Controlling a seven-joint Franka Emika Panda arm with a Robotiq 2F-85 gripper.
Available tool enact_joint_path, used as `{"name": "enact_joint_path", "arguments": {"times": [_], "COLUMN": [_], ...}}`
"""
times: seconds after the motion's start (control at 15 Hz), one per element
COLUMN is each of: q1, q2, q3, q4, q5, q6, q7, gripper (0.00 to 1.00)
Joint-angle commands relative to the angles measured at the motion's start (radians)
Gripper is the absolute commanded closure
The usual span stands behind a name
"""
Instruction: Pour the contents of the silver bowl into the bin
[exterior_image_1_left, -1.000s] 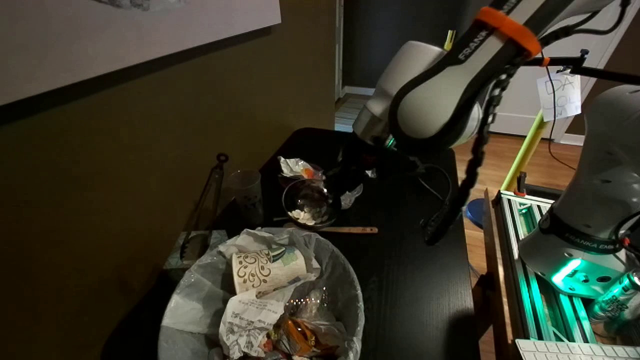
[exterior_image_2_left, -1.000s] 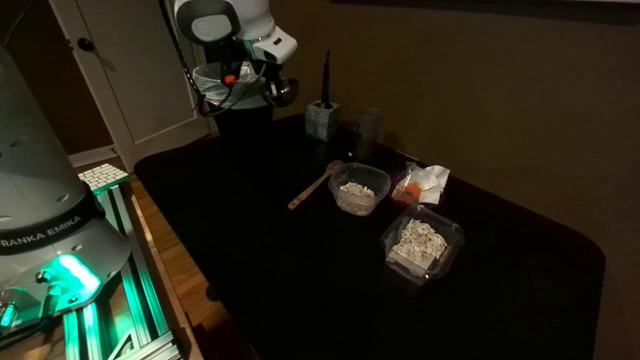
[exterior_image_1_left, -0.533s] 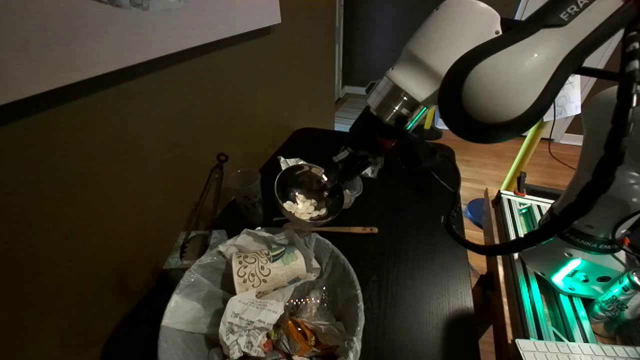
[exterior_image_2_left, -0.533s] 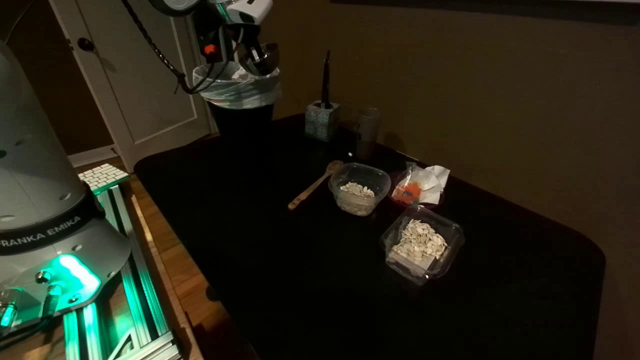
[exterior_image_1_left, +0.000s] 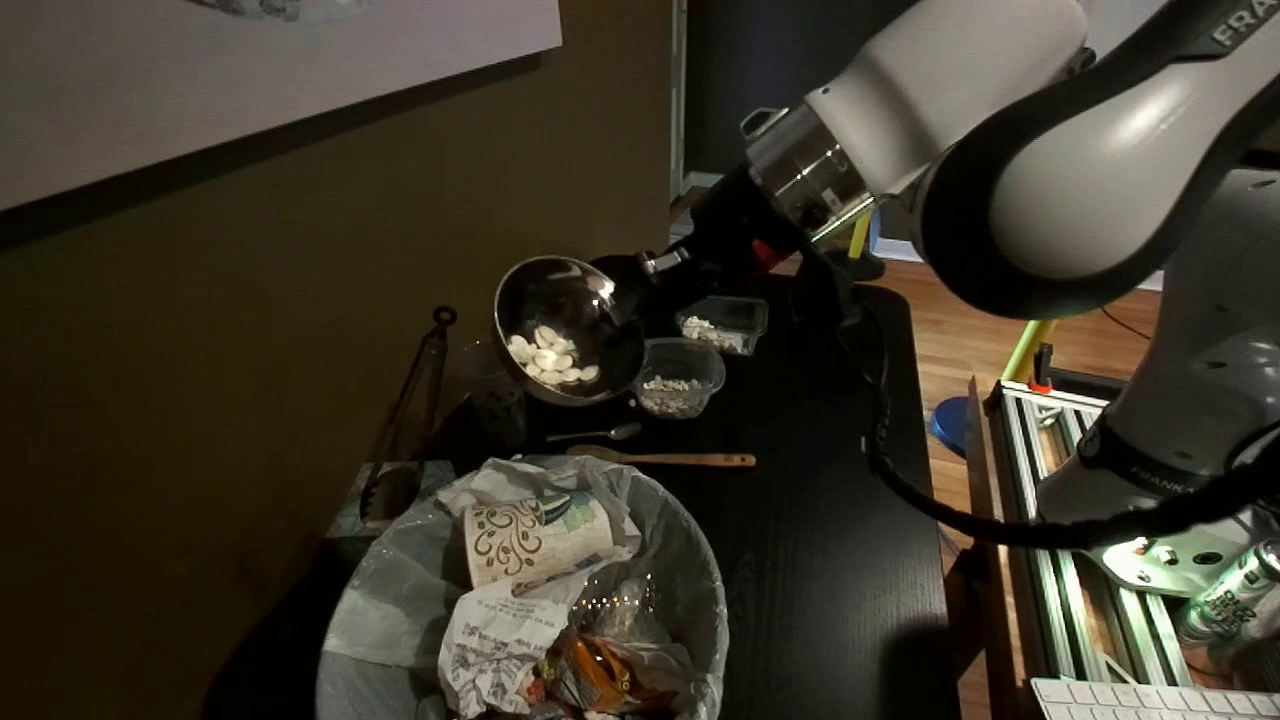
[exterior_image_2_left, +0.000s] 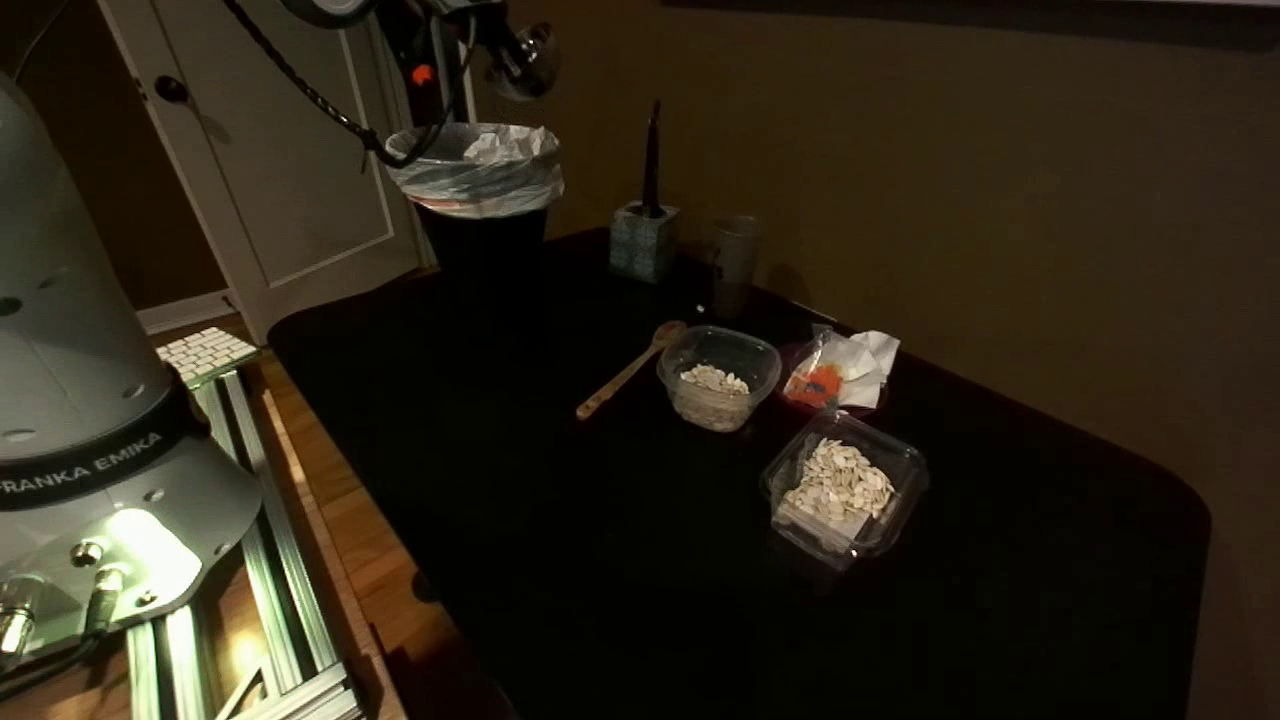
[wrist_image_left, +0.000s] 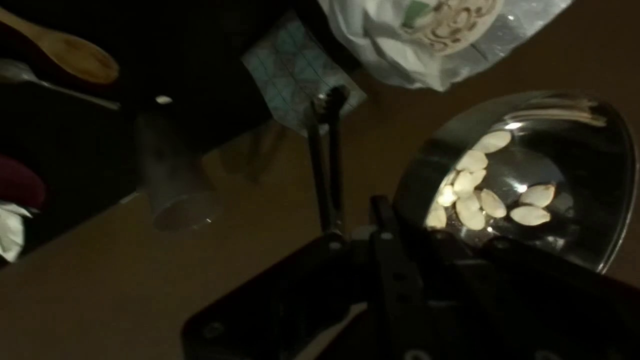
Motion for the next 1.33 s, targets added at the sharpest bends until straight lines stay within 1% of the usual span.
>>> {"name": "enact_joint_path", "arguments": {"times": [0.0, 0.07, 0.13, 0.2, 0.27, 0.33, 0.47, 0.53, 0.6, 0.8, 0.87, 0.93, 1.13, 1.2, 1.27], "q1": [0.041, 0.049, 0.077, 0.078, 0.068, 0.066, 0.055, 0.054, 0.080, 0.120, 0.117, 0.128, 0.142, 0.136, 0.138], "q2": [0.032, 0.054, 0.080, 0.113, 0.158, 0.196, 0.299, 0.358, 0.410, 0.551, 0.476, 0.503, 0.505, 0.489, 0.488], "q3": [0.042, 0.057, 0.054, 0.066, 0.081, 0.086, 0.085, 0.074, 0.038, -0.017, -0.033, -0.045, -0.065, -0.063, -0.065], "q4": [0.012, 0.011, 0.016, 0.015, 0.018, 0.021, 0.041, 0.057, 0.071, 0.136, 0.199, 0.227, 0.332, 0.271, 0.295], "q5": [-0.134, -0.178, -0.191, -0.231, -0.254, -0.285, -0.324, -0.345, -0.364, -0.403, -0.405, -0.415, -0.428, -0.415, -0.414], "q6": [0.184, 0.245, 0.308, 0.376, 0.445, 0.511, 0.646, 0.718, 0.796, 1.013, 0.903, 0.914, 0.881, 0.872, 0.865], "q7": [0.044, 0.042, 0.008, -0.002, -0.041, -0.069, -0.168, -0.221, -0.266, -0.368, -0.399, -0.420, -0.450, -0.420, -0.423], "gripper": [0.99, 0.99, 0.99, 0.99, 0.99, 0.99, 0.99, 0.99, 0.99, 0.99, 0.99, 0.99, 0.99, 0.99, 0.94]}}
